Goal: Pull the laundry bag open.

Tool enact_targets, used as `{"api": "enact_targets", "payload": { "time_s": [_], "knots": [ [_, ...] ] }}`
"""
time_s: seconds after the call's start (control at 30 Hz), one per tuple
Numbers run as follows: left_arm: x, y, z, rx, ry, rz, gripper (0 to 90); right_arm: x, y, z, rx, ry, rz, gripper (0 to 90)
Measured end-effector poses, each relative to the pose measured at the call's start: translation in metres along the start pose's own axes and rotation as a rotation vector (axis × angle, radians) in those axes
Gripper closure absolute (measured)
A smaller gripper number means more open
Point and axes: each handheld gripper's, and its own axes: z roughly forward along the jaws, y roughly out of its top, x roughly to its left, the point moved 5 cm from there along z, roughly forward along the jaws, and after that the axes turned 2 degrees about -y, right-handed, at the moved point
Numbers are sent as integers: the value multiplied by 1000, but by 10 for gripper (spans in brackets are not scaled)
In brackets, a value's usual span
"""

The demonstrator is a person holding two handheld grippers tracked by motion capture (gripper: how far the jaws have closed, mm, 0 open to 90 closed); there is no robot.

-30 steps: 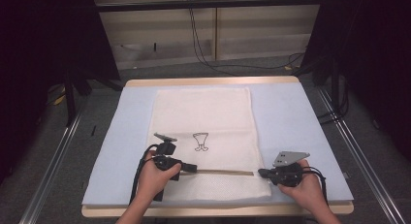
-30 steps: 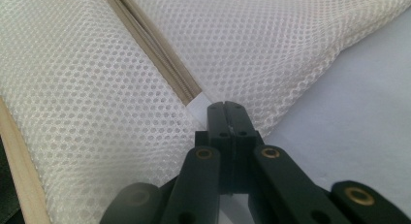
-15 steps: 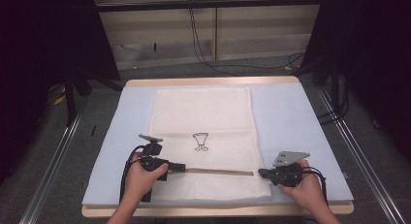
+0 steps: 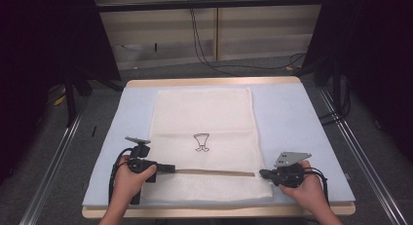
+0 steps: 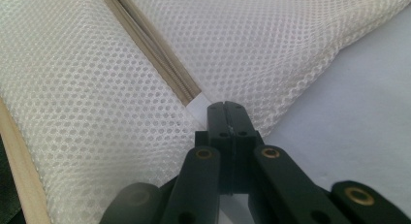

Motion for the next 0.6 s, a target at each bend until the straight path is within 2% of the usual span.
{"api": "enact_targets", "payload": {
  "time_s": [0.37,0.43,0.5,0.6],
  "knots": [
    [19,-7,-25,-26,28,-37,873,0,0,0,0,1,2,900],
    [26,-8,-32,-42,46,-50,873,0,0,0,-2,-2,-1,900],
    [31,-9,-39,-53,45,-69,873,0,0,0,1,-3,1,900],
    [37,-11,-47,-71,51,-77,872,0,0,0,-1,-1,2,900]
  ]
}}
